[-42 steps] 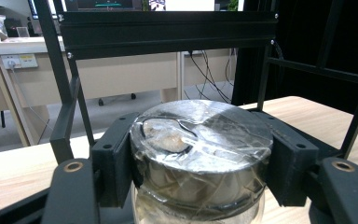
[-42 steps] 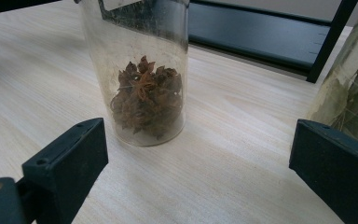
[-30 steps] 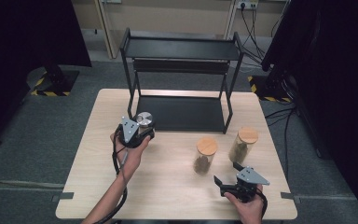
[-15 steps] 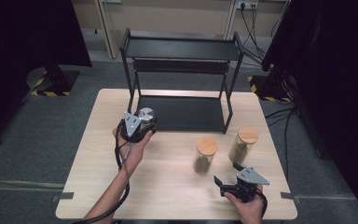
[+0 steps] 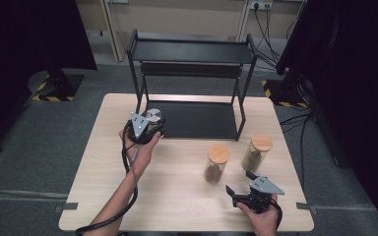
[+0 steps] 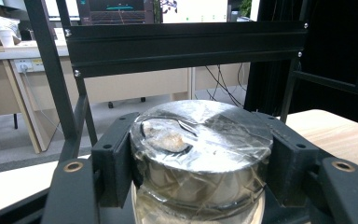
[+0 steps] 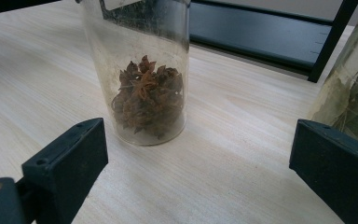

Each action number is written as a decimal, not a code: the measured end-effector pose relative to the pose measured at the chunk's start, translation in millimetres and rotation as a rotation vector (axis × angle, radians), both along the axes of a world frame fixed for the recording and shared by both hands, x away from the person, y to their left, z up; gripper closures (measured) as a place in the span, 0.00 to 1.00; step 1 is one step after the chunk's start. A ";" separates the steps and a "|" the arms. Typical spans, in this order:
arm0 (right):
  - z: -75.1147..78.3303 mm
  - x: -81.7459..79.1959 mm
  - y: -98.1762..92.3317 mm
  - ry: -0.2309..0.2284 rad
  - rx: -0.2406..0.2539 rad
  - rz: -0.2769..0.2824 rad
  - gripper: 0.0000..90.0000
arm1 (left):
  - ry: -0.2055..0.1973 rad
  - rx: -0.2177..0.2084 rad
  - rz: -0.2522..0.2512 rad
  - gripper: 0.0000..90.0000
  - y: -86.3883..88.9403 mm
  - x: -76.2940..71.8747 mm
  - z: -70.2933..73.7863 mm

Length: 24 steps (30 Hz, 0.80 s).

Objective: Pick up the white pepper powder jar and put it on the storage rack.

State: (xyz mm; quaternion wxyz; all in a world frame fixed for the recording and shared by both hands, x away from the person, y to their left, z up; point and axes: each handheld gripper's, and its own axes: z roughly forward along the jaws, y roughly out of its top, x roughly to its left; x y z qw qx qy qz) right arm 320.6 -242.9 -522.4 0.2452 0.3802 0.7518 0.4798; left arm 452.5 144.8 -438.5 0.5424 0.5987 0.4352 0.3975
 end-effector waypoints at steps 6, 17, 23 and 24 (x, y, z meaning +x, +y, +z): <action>0.0 0.0 0.0 -0.001 0.000 0.001 0.05 | -0.005 0.006 0.014 0.39 0.2 7.1 3.4; 0.0 -0.1 0.0 -0.002 0.000 0.003 0.05 | -0.007 0.006 0.025 0.39 -2.3 18.1 6.6; 0.0 0.0 -0.2 -0.001 0.001 0.004 0.05 | -0.003 0.006 0.033 0.39 -3.0 24.7 6.5; 0.0 -0.1 -0.2 -0.001 0.001 0.003 0.05 | -0.002 0.004 0.035 0.39 -3.2 25.9 6.4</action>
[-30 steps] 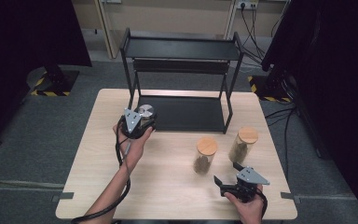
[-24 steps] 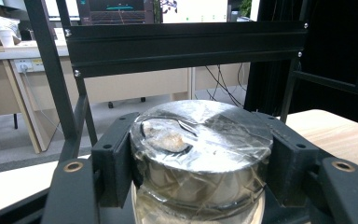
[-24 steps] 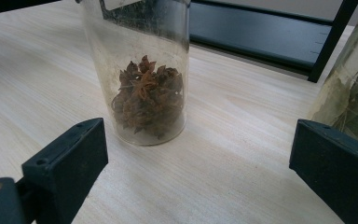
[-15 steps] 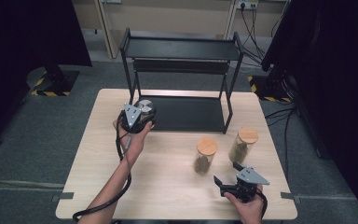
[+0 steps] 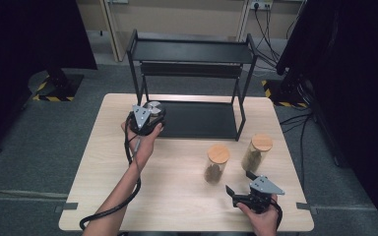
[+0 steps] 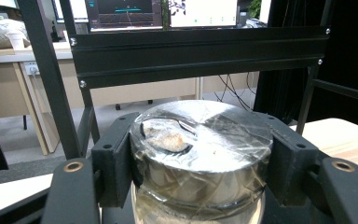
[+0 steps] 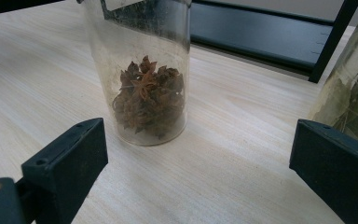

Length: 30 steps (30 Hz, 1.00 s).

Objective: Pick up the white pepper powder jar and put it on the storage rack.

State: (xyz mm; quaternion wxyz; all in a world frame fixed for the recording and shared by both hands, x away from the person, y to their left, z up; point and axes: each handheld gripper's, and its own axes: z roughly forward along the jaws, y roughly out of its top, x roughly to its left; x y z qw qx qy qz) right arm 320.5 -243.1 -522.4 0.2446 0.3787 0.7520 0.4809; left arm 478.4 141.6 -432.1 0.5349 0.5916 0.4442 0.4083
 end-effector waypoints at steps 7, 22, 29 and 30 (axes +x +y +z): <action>0.0 0.0 -0.1 0.001 0.001 0.002 0.05 | 0.004 0.002 0.011 0.39 -1.1 8.5 -1.3; 0.0 0.0 0.0 0.001 0.000 0.006 0.05 | 0.024 0.012 0.043 0.39 -1.9 26.3 -9.8; 0.0 -0.2 0.0 0.001 0.001 0.005 0.05 | 0.027 0.000 0.044 0.39 -4.5 33.2 -13.5; 0.0 -0.2 0.0 0.001 0.002 0.006 0.05 | 0.028 -0.001 0.044 0.39 -4.7 34.0 -13.7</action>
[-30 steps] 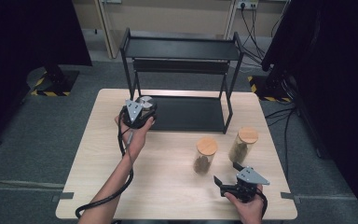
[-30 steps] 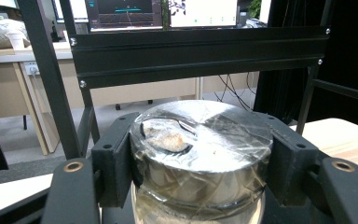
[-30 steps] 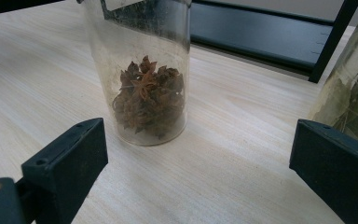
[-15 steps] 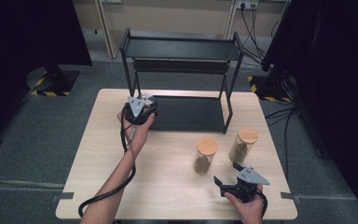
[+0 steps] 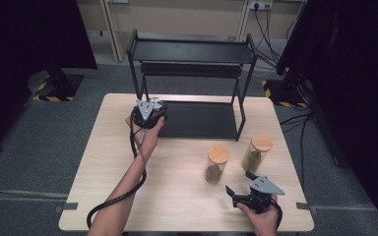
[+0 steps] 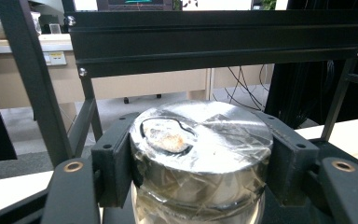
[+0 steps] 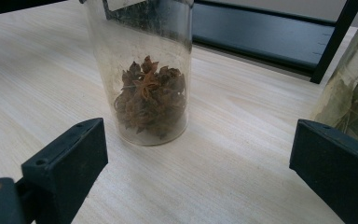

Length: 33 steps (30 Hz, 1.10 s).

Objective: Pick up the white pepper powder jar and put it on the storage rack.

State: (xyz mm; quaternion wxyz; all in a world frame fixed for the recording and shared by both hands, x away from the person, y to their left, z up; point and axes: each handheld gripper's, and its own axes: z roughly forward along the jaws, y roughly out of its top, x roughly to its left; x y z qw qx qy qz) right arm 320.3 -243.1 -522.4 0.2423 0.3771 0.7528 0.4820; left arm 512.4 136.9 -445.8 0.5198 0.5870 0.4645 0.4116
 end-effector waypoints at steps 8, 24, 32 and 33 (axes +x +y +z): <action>0.0 0.2 -0.1 0.000 0.000 0.003 0.05 | -0.001 0.003 -0.005 0.39 -4.8 9.5 1.4; 0.0 0.1 0.4 -0.002 -0.004 0.007 0.05 | 0.001 0.000 -0.017 0.39 -13.8 27.3 5.4; 0.0 0.1 0.2 -0.001 -0.003 0.008 0.05 | 0.019 -0.003 -0.023 0.39 -15.8 36.2 -0.6; 0.0 0.1 0.1 -0.001 -0.002 0.008 0.05 | 0.020 -0.002 -0.024 0.39 -16.3 37.2 -1.4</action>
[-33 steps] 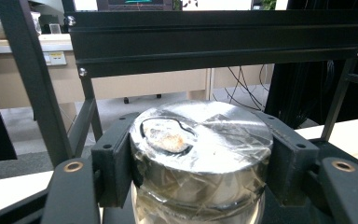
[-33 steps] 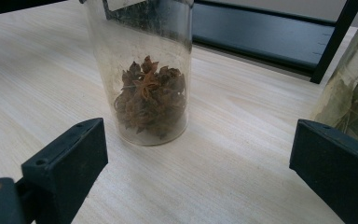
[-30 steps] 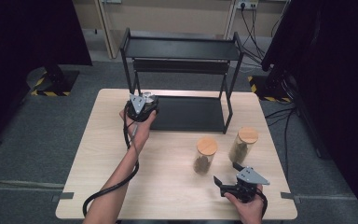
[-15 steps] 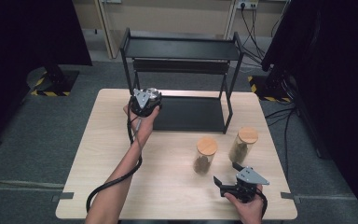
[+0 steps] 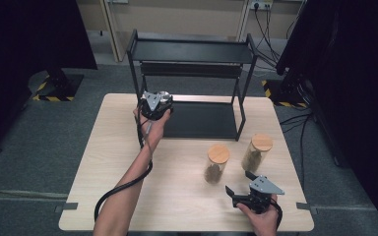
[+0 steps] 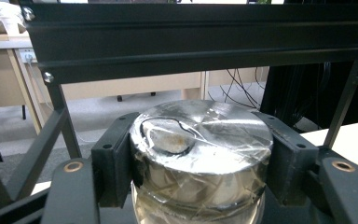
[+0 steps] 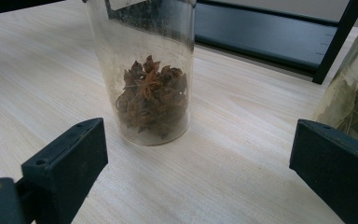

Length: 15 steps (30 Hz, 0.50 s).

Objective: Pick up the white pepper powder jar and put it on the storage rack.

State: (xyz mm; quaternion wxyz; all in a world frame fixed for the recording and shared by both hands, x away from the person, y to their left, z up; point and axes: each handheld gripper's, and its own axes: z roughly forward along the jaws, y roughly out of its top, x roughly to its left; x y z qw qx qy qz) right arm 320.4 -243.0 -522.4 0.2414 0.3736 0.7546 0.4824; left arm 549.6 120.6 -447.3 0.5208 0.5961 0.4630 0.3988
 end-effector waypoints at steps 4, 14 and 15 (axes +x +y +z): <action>0.0 -0.1 0.1 0.000 -0.001 0.001 0.05 | 0.007 0.012 -0.005 0.39 -1.9 4.3 -3.3; 0.0 -0.3 0.6 -0.001 -0.005 0.004 0.05 | 0.017 0.031 -0.005 0.39 -1.1 12.2 -11.5; 0.0 -0.3 0.6 -0.001 -0.005 0.004 0.05 | 0.016 0.030 -0.004 0.39 -0.8 12.9 -12.5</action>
